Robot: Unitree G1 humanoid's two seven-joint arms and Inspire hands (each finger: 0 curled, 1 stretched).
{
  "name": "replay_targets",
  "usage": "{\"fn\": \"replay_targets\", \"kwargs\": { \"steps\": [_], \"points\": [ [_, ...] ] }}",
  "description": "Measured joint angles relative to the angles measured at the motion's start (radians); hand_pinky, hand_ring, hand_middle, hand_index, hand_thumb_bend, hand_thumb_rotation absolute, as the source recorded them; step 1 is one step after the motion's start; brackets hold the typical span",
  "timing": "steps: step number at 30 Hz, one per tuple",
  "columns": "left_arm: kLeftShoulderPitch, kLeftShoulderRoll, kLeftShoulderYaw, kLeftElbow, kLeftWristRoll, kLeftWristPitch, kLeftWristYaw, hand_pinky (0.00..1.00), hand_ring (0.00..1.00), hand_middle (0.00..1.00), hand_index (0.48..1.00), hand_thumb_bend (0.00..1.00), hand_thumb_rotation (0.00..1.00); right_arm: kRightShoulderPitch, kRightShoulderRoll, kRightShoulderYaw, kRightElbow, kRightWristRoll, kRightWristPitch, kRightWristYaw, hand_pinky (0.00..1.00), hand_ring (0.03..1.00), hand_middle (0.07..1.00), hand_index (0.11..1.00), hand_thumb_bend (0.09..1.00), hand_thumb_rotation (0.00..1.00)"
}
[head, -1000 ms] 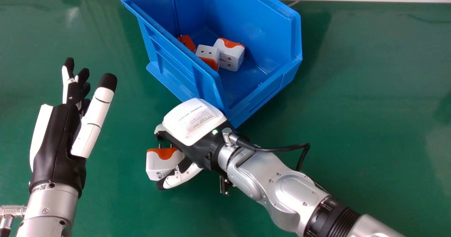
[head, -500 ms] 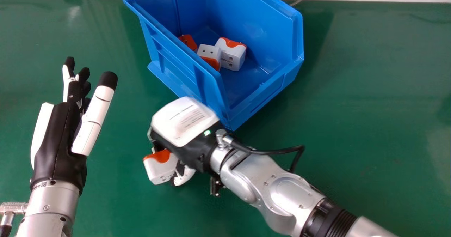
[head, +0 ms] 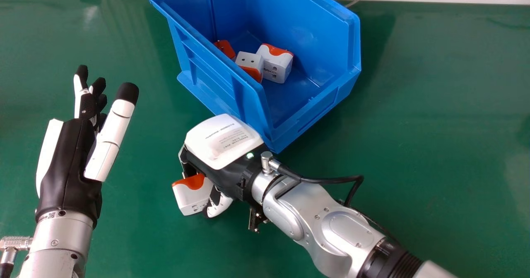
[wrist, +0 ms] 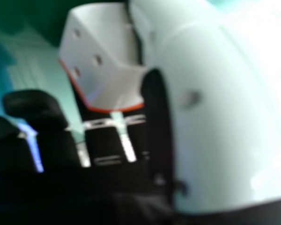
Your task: Pick all objects and put in blue box
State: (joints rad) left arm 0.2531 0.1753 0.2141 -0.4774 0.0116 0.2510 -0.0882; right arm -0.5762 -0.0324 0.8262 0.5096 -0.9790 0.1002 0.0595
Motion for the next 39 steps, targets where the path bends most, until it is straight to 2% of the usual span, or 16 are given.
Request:
{"fn": "replay_targets", "kwargs": {
  "steps": [9, 11, 12, 16, 19, 24, 27, 29, 31, 33, 35, 39],
  "points": [
    [-0.001, 0.002, 0.009, 0.005, -0.005, 0.000, -0.003, 1.00, 1.00, 1.00, 1.000, 0.76, 0.88, 0.157, -0.072, -0.025, -0.213, 0.000, 0.038, 0.033, 0.07, 0.119, 0.470, 0.473, 0.526, 0.00],
    [-0.006, 0.003, 0.008, 0.007, -0.009, 0.001, -0.005, 1.00, 1.00, 1.00, 1.000, 0.75, 0.88, 0.222, -0.104, -0.045, -0.311, 0.004, 0.041, 0.037, 0.08, 0.131, 0.470, 0.474, 0.526, 0.00],
    [-0.006, 0.003, 0.010, 0.009, -0.010, 0.002, -0.004, 1.00, 1.00, 1.00, 1.000, 0.75, 0.88, 0.254, -0.117, -0.054, -0.356, 0.006, 0.045, 0.041, 0.10, 0.143, 0.452, 0.481, 0.524, 0.00],
    [-0.008, 0.003, 0.009, 0.010, -0.012, 0.008, -0.005, 1.00, 1.00, 1.00, 1.000, 0.77, 0.88, 0.371, -0.154, -0.095, -0.533, 0.010, 0.075, 0.078, 0.21, 0.303, 0.470, 0.548, 0.504, 0.00],
    [-0.011, 0.003, 0.008, 0.010, -0.014, 0.013, -0.008, 1.00, 1.00, 1.00, 1.000, 0.77, 0.88, 0.438, -0.172, -0.120, -0.632, -0.006, 0.109, 0.094, 0.23, 0.316, 0.476, 0.551, 0.503, 0.00],
    [-0.009, 0.003, 0.017, 0.012, -0.015, 0.014, -0.012, 1.00, 1.00, 1.00, 1.000, 0.77, 0.88, 0.547, -0.200, -0.169, -0.770, -0.048, 0.143, 0.093, 0.29, 0.378, 0.493, 0.557, 0.501, 0.00],
    [-0.014, 0.004, 0.021, 0.015, -0.022, 0.014, -0.019, 1.00, 1.00, 1.00, 1.000, 0.77, 0.88, 0.617, -0.212, -0.215, -0.845, -0.055, 0.153, 0.074, 0.28, 0.374, 0.491, 0.558, 0.499, 0.00],
    [-0.014, 0.003, 0.027, 0.021, -0.023, 0.014, -0.020, 1.00, 1.00, 1.00, 1.000, 0.77, 0.88, 0.666, -0.213, -0.261, -0.900, -0.055, 0.152, 0.049, 0.24, 0.330, 0.482, 0.533, 0.504, 0.00],
    [-0.014, 0.003, 0.028, 0.023, -0.024, 0.013, -0.020, 1.00, 1.00, 1.00, 1.000, 0.76, 0.88, 0.691, -0.218, -0.296, -0.931, -0.054, 0.150, 0.036, 0.19, 0.259, 0.475, 0.503, 0.510, 0.00],
    [-0.014, 0.003, 0.029, 0.024, -0.025, 0.013, -0.020, 1.00, 1.00, 1.00, 1.000, 0.75, 0.87, 0.714, -0.221, -0.324, -0.957, -0.054, 0.149, 0.031, 0.17, 0.230, 0.472, 0.491, 0.513, 0.00],
    [-0.016, 0.002, 0.028, 0.025, -0.029, 0.012, -0.020, 1.00, 1.00, 1.00, 1.000, 0.75, 0.87, 0.731, -0.235, -0.354, -0.980, -0.054, 0.143, 0.030, 0.17, 0.243, 0.433, 0.514, 0.506, 0.00],
    [-0.017, 0.002, 0.028, 0.033, -0.030, 0.010, -0.019, 1.00, 1.00, 1.00, 1.000, 0.74, 0.87, 0.736, -0.285, -0.447, -1.014, -0.055, 0.115, 0.028, 0.16, 0.228, 0.413, 0.514, 0.503, 0.00]
  ]
}}
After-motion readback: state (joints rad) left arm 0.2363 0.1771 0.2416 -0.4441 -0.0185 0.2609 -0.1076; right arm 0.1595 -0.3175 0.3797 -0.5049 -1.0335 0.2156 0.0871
